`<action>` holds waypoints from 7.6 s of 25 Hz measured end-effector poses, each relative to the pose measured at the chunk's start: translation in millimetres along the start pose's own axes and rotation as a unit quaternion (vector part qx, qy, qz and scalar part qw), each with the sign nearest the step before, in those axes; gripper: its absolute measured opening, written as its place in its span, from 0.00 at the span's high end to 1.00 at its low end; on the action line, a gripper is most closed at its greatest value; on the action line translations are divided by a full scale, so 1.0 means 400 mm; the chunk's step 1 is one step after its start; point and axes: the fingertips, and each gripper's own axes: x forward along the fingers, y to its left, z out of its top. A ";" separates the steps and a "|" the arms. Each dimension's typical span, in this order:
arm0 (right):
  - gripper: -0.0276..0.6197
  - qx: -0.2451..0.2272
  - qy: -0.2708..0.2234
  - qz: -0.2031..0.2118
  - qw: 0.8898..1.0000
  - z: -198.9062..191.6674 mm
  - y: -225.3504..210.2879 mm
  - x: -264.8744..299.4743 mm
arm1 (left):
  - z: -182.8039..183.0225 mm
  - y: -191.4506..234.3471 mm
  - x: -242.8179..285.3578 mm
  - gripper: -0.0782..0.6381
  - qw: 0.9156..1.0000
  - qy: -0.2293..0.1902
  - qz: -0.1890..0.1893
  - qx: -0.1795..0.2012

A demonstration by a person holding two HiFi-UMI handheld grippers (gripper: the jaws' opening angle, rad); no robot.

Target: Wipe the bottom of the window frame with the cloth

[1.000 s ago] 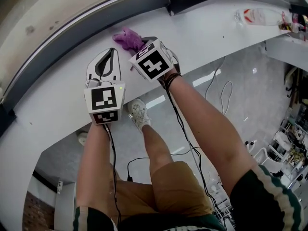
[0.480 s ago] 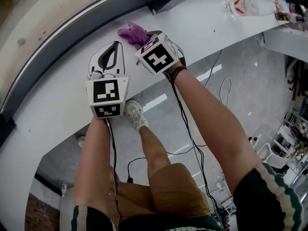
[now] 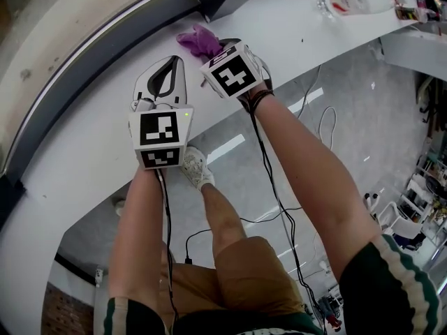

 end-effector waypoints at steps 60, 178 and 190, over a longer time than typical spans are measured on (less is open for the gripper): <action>0.77 0.061 -0.009 0.012 0.998 -0.248 0.059 -0.096 | -0.174 -0.163 -0.029 0.88 0.998 0.046 -0.027 -0.024; 0.77 -0.112 0.038 0.165 0.979 0.246 1.693 0.214 | -0.775 0.867 -1.249 0.88 0.948 0.031 0.261 -0.179; 0.77 -0.141 0.037 0.222 0.964 0.270 1.820 0.226 | -0.794 0.906 -1.322 0.88 0.930 0.018 0.296 -0.219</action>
